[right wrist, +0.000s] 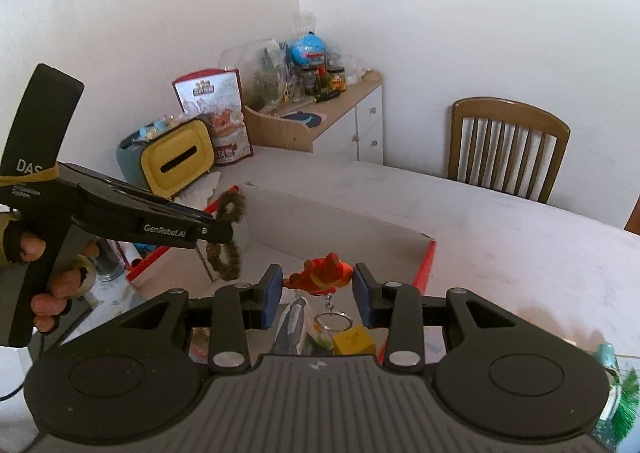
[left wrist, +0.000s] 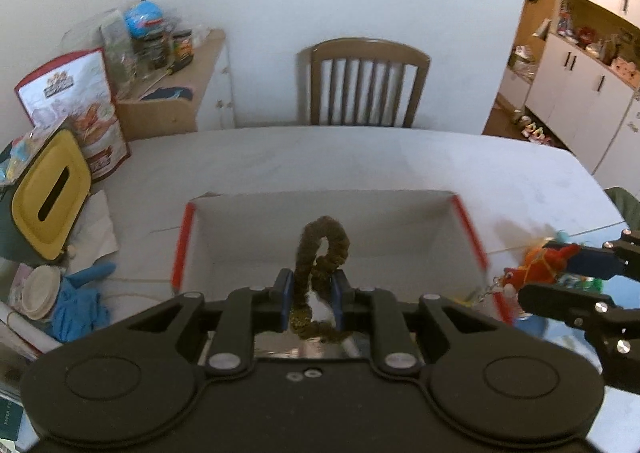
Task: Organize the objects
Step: 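Carry red horse and bead bracelet up and over into the cardboard box, then open right tool to drop red horse while left tool releases bracelet in box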
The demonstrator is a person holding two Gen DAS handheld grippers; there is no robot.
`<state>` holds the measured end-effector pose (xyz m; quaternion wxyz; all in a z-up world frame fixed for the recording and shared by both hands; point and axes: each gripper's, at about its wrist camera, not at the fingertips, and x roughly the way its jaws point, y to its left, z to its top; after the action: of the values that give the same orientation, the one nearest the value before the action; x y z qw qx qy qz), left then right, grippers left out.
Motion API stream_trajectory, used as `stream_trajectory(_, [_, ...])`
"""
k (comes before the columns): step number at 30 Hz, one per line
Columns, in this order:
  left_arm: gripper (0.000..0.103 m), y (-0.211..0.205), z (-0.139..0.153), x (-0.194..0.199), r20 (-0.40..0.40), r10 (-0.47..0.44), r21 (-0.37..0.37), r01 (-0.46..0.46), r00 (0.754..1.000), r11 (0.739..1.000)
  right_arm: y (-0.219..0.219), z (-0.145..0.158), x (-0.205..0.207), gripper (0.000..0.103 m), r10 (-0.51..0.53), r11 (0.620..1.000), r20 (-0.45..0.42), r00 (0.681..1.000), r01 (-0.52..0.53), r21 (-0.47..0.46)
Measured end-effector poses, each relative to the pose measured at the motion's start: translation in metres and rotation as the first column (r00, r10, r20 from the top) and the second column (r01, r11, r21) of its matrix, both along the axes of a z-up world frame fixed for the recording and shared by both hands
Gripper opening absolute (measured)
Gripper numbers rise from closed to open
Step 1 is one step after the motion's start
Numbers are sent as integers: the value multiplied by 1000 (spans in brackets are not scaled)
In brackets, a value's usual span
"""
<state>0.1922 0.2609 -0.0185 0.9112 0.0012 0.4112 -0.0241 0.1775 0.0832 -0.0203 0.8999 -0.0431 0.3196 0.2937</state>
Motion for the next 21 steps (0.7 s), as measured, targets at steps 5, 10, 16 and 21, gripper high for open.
stream_trajectory(5, [19,17,-18,12,-37,15,25,-14,999,1000,25,-21,16,37,-9,999,-13,1000,8,-47])
stream_trajectory(10, [19,22,-36,21,-74,13,45,-9,997,999,44,-45,35,37,-30,994,-43,999,25,-103])
stream_trajectory(16, [19,24,-54,25,-118,7,54,-1,993,999,58,-69,55,37,-50,987,-73,996,39,-153])
stream_trajectory(21, [19,24,-66,27,-149,2,59,7,989,998,66,-84,65,37,-62,982,-103,993,42,-183])
